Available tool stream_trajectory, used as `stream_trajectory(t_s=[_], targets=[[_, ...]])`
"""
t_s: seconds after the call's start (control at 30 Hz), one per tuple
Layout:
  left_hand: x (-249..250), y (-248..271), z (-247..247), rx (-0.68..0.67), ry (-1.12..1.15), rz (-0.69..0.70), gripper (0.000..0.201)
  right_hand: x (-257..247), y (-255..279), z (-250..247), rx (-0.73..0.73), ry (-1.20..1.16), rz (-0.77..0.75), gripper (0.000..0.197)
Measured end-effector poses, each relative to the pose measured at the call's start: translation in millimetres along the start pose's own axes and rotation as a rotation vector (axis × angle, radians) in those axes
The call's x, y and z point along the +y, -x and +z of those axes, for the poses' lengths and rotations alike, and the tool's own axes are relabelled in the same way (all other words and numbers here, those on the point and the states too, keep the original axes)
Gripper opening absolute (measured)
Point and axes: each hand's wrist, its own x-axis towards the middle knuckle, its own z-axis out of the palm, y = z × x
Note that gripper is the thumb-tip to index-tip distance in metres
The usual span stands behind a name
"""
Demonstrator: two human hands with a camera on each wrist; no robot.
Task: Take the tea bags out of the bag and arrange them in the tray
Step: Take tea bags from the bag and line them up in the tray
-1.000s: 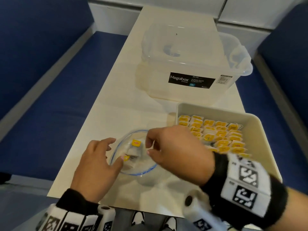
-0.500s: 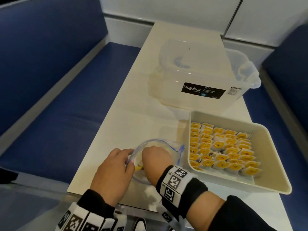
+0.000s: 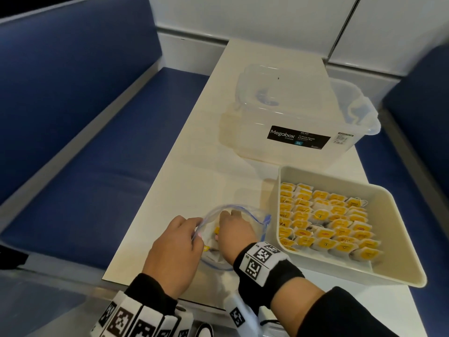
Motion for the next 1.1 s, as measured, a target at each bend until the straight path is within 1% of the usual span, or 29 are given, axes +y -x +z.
stream_trajectory(t_s=[0.1, 0.2, 0.27, 0.33, 0.43, 0.5, 0.57, 0.7, 0.87, 0.97, 1.03, 1.1], targets=[[0, 1, 0, 0.001, 0.006, -0.006, 0.036, 1, -4, 1, 0.001, -0.023, 0.003, 0.045], [0, 1, 0, 0.001, 0.012, -0.007, 0.035, 3, -6, 0, -0.009, -0.095, 0.025, 0.05], [0, 1, 1, 0.006, 0.008, -0.003, 0.035, 4, -6, 0, -0.018, -0.138, 0.015, 0.049], [-1, 1, 1, 0.01, 0.002, -0.004, 0.035, 6, -4, 1, -0.02, -0.143, 0.005, 0.041], [-2, -1, 2, 0.012, -0.009, -0.017, 0.034, 8, -1, 2, 0.023, -0.181, 0.009, 0.021], [-1, -2, 3, 0.013, -0.025, -0.021, 0.034, 9, 0, 1, 0.048, -0.217, 0.003, 0.016], [0, -3, 2, 0.014, -0.025, -0.028, 0.034, 9, 3, -3, 0.071, -0.184, -0.03, 0.018], [0, -6, 1, 0.015, -0.039, -0.044, 0.034, 13, 17, -15, 0.164, -0.143, -0.121, 0.014], [0, -7, 3, 0.013, -0.02, -0.051, 0.034, 21, 43, -49, 0.295, -0.123, -0.263, 0.013], [3, -7, 3, 0.005, -0.027, -0.061, 0.036, 28, 52, -67, 0.297, -0.061, -0.3, 0.015], [6, -6, 3, 0.018, -0.035, -0.027, 0.043, 33, 55, -76, 0.307, -0.094, -0.293, 0.014], [10, -4, 0, 0.054, -0.024, 0.078, 0.055, 35, 60, -83, 0.319, -0.138, -0.284, 0.011]])
